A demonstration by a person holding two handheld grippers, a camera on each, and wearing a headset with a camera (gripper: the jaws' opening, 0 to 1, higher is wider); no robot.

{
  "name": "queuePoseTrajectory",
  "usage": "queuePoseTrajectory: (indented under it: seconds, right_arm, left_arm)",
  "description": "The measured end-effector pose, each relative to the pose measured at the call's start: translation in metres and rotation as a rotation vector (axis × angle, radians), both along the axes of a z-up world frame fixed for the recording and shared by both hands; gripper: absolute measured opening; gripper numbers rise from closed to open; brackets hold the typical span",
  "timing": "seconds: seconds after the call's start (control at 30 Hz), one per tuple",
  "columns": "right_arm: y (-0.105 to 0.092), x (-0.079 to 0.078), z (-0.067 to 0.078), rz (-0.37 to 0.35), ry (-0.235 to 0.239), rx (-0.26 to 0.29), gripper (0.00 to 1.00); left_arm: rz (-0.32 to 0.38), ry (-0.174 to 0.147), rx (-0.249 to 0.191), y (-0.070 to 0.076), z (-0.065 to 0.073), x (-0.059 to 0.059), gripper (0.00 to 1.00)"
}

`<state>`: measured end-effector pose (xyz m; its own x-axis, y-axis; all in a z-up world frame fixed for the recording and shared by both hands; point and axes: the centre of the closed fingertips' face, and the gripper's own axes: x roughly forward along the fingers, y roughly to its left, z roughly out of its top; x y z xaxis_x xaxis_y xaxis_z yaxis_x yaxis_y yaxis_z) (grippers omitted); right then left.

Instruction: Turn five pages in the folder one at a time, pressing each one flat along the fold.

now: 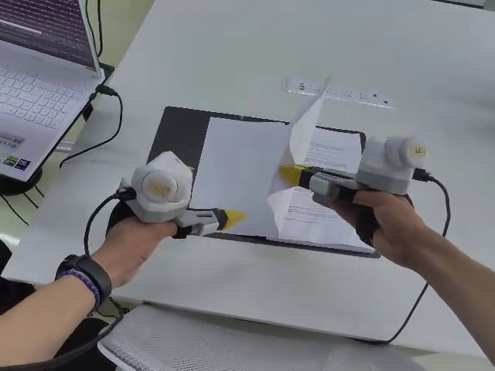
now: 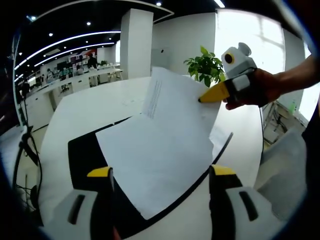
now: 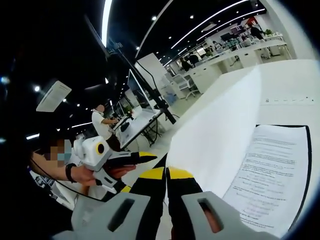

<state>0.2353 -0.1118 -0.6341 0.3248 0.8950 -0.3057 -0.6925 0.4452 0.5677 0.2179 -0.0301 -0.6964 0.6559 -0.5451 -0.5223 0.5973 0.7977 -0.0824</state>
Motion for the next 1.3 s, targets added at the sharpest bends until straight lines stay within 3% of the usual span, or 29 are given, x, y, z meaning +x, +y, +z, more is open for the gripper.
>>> queuePoseTrajectory:
  seconds: [0.23, 0.67, 0.93, 1.3]
  right_arm:
    - [0.026, -0.004, -0.009, 0.043, 0.019, -0.005, 0.0]
    - [0.064, -0.014, -0.031, 0.118, 0.068, -0.024, 0.0]
    - [0.078, -0.019, -0.053, 0.126, 0.12, -0.049, 0.0]
    - [0.096, -0.02, -0.082, 0.132, 0.173, -0.107, 0.0]
  left_arm:
    - [0.05, 0.009, -0.007, 0.022, -0.005, -0.008, 0.78]
    - [0.112, 0.01, -0.016, 0.048, -0.006, -0.019, 0.78]
    - [0.128, 0.015, -0.016, 0.055, -0.009, -0.024, 0.78]
    - [0.147, 0.011, -0.027, 0.06, -0.01, -0.022, 0.78]
